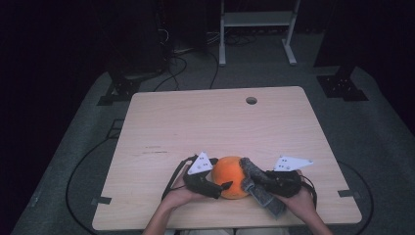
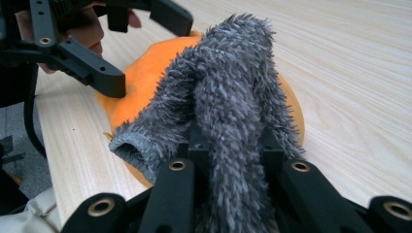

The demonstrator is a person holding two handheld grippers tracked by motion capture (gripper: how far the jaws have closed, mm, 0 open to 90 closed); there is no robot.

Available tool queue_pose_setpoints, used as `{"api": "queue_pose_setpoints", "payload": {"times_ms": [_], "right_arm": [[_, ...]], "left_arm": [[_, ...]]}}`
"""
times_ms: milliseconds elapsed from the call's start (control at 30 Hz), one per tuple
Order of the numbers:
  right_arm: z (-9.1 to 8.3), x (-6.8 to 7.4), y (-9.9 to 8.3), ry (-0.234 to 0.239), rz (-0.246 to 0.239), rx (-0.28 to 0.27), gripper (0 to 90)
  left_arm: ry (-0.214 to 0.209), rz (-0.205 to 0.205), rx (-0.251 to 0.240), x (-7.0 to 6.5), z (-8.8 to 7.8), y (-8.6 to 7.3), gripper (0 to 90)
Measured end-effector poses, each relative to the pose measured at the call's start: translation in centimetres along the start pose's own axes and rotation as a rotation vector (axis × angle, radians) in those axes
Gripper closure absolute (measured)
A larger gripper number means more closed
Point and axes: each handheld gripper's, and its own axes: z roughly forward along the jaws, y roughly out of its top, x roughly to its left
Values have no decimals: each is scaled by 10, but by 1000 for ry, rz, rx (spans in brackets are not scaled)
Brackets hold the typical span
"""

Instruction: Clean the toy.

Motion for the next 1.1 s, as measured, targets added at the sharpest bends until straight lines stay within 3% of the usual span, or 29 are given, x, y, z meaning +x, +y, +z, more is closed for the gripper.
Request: {"api": "queue_pose_setpoints", "payload": {"times_ms": [100, 133, 200, 233, 300, 333, 433, 467, 500, 533, 567, 600, 667, 700, 733, 767, 800, 833, 900, 967, 1067, 1100], "right_arm": [[0, 0, -1, 1, -1, 2, 742], [-1, -2, -1, -2, -1, 9, 742], [-2, -6, -2, -2, 5, 8, 742], [-3, -14, -4, -30, 37, 26, 742], [-3, -17, -5, -43, 49, 36, 742], [-4, -24, -7, -79, 71, 68, 742], [-6, -26, -8, -81, 89, 61, 742], [-11, -22, -3, -28, 105, -5, 740], [-11, -22, -3, -28, 105, -5, 740], [-12, -18, 0, 8, 106, -39, 738], [-12, -14, 4, 58, 105, -71, 738], [-10, -11, 6, 66, 98, -71, 739], [-4, -5, 6, 43, 46, -26, 740], [-2, -6, 5, 44, 46, -20, 740], [-3, -10, 2, 49, 64, -16, 740], [-3, -11, 1, 45, 62, -12, 740], [-4, -12, 0, 43, 56, -8, 740], [-4, -12, 0, 43, 56, -8, 740], [-5, -10, -3, 34, 22, 12, 740], [-5, -9, -4, 35, 15, 16, 740], [-5, -9, -4, 38, 12, 19, 740], [-6, -13, -4, 28, 17, 28, 740]], "left_arm": [[43, 41, 32, -5, 10, 1, 56], [48, 51, 45, -5, 11, 2, 135], [50, 36, 54, -3, 9, 2, 159], [44, 13, 51, -1, 7, -1, 181], [37, 8, 51, 1, 6, -4, 196], [21, 9, 63, 2, 3, -6, 200], [7, 23, 68, 2, 2, -8, 210], [5, 31, 70, 1, 1, -9, 212], [-2, 45, 71, 0, 1, -9, 212], [-8, 65, 76, -2, 1, -10, 213], [-10, 78, 74, -3, 1, -10, 214], [-14, 90, 80, -4, 0, -9, 214], [-30, 96, 83, -4, -2, -9, 213], [-38, 96, 78, -4, -3, -9, 211], [-67, 75, 50, 0, -7, -5, 181], [-67, 75, 50, 0, -7, -5, 163], [-64, 38, 24, 4, -11, -1, 155], [-64, 38, 24, 4, -11, -1, 137], [-20, -3, 20, 7, -9, 1, 106], [-12, 2, 35, 6, -6, 0, 102], [1, 70, 64, 1, -1, -3, 159], [3, 57, 71, 0, -2, -2, 189]]}}
